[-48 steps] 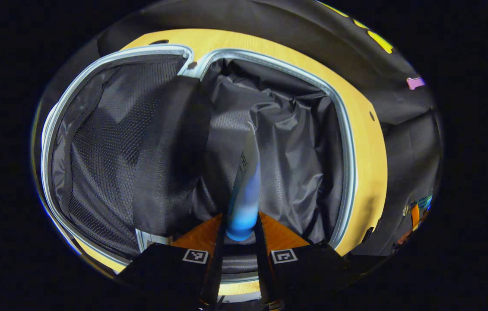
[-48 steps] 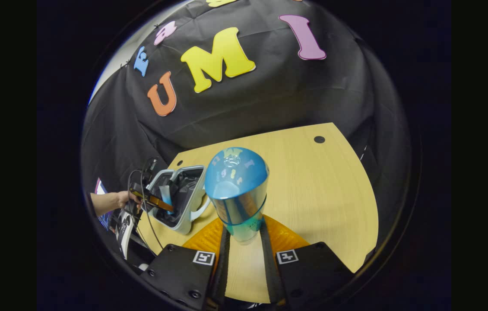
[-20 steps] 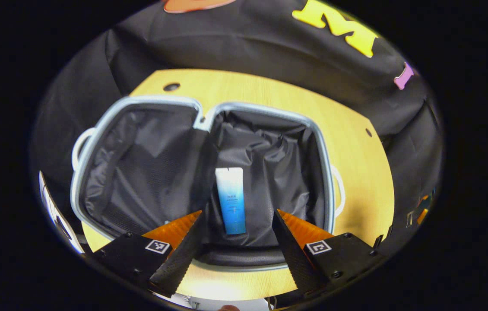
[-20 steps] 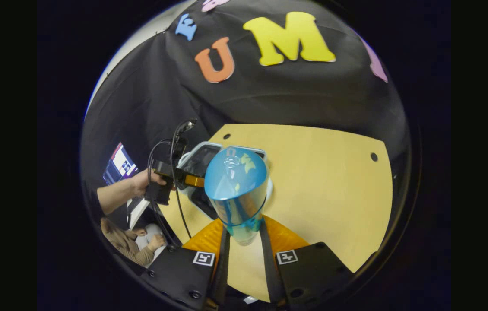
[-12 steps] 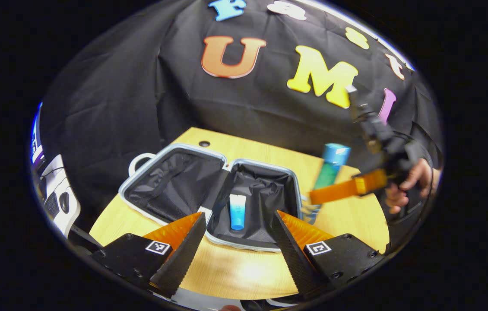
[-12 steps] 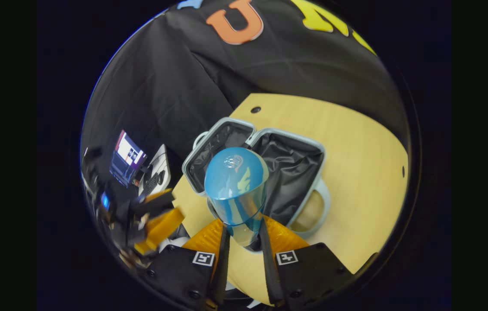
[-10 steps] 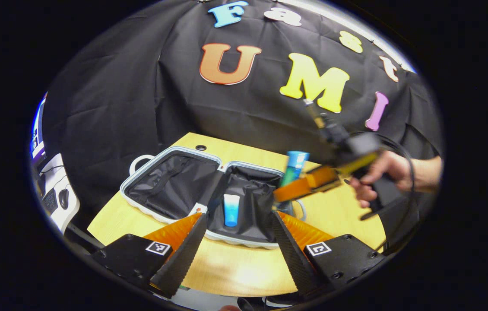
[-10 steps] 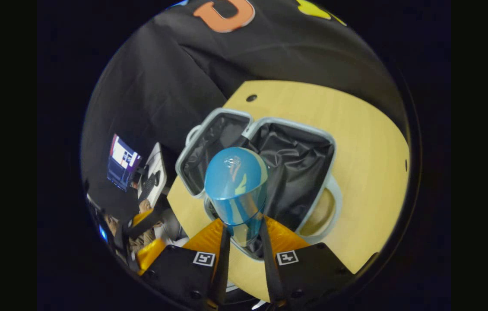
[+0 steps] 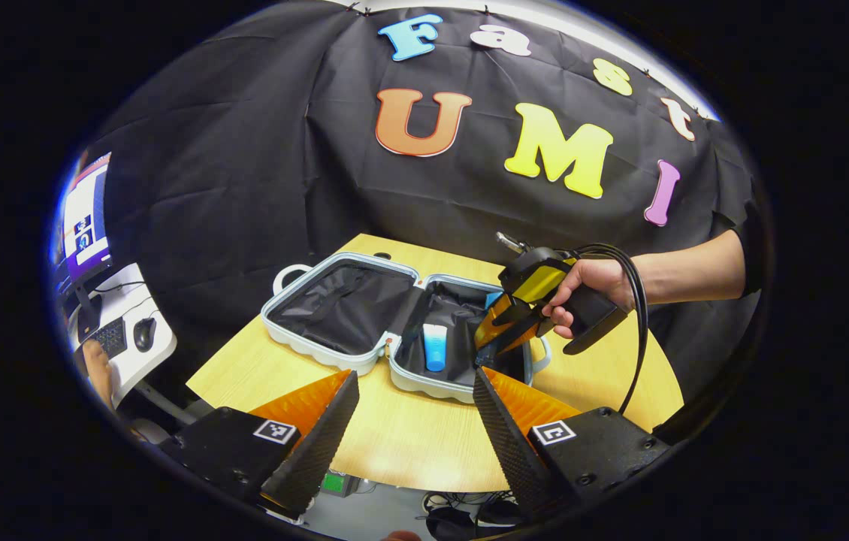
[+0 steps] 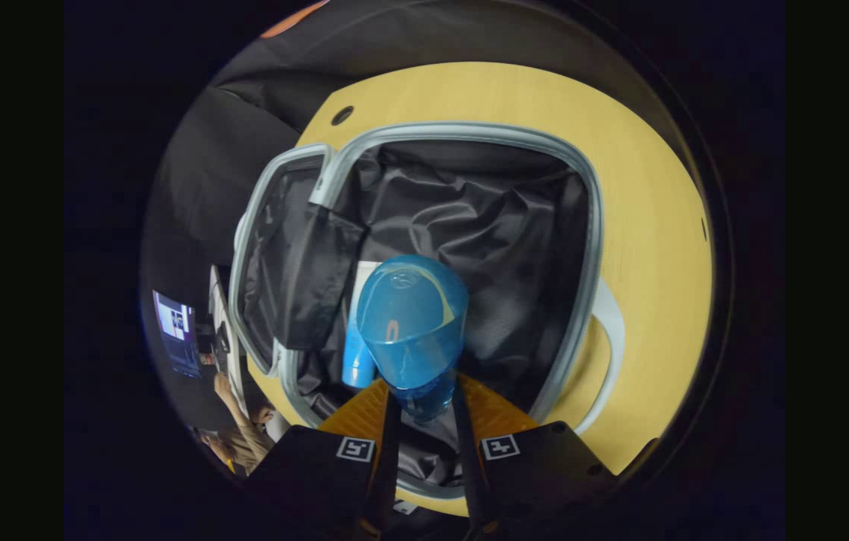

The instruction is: First open the suitcase, pack the skin care products into it, and then close the suitcase.

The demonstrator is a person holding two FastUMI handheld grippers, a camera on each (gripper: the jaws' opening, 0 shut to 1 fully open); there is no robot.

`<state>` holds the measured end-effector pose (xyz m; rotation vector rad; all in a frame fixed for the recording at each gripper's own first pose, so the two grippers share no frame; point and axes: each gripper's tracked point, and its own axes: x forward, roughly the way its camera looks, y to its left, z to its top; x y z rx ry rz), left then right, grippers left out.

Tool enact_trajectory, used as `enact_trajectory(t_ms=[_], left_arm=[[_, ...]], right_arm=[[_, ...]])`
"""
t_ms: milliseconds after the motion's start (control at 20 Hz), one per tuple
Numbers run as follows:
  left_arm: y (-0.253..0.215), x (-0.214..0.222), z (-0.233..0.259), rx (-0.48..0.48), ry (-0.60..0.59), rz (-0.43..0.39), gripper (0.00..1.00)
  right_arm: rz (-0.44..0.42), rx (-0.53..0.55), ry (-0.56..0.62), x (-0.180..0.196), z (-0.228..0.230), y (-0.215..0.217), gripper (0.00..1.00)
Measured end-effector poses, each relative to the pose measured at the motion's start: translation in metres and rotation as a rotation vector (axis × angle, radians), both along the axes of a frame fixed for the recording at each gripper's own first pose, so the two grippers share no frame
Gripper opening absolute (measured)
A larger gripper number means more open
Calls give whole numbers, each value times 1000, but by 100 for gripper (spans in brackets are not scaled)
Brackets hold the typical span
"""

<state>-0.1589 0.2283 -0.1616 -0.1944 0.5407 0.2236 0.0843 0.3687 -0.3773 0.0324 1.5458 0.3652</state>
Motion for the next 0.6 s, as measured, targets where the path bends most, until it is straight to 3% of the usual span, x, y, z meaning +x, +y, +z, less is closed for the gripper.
enact_trajectory(t_ms=[300,600], left_arm=[[4,4,3,-10,-13,1,98],[0,6,7,-8,-31,-20,98]], right_arm=[[-177,-39,67,7,-21,0,32],[-228,-77,72,9,-34,-1,35]])
